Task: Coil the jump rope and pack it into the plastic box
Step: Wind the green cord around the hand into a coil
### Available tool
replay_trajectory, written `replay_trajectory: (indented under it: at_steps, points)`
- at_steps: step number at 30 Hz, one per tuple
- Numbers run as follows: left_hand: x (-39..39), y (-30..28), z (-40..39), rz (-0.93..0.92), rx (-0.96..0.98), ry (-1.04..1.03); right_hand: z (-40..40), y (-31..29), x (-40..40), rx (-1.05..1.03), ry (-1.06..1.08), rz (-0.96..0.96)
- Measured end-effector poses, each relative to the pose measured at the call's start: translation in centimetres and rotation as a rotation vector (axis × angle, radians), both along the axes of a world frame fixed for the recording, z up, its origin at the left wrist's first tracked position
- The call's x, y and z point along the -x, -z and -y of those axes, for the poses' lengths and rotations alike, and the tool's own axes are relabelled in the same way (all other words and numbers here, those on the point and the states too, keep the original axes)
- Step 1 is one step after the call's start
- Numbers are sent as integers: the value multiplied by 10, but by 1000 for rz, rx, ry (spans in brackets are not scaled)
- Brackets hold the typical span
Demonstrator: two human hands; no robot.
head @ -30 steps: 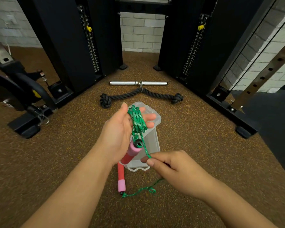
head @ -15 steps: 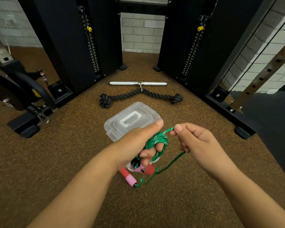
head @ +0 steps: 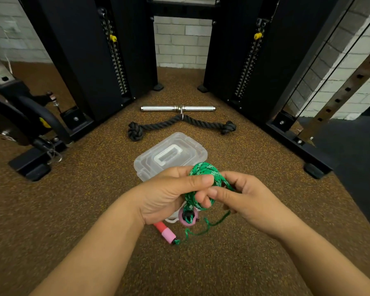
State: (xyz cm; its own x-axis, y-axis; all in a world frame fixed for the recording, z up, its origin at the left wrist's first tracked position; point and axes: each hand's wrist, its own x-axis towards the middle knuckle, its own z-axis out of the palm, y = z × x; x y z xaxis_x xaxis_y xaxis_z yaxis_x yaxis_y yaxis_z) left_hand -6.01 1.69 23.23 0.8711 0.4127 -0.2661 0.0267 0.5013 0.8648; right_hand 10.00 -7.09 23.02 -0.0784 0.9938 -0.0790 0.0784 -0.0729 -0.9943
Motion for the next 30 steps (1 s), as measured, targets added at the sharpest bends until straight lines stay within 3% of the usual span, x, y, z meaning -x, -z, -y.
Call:
replay_trajectory:
  at_steps: [6,11,18,23,25,30]
  points:
    - [-4,5,0,-138,-107,-74,-1,16,0,-13,86,252]
    - [-3,0,-1,-173,-59,-88,0,20,10,18,38,105]
    - [-3,-5,-10,29,224,-381,-1,39,7,67,244,123]
    - [-2,-4,-16,143,346,-384,6,54,17,147,127,452]
    - [-2,-2,-17,91,274,-390,8,51,22,104,45,591]
    - [-4,2,-11,-349,-293,-410,7,33,29,-49,-47,702]
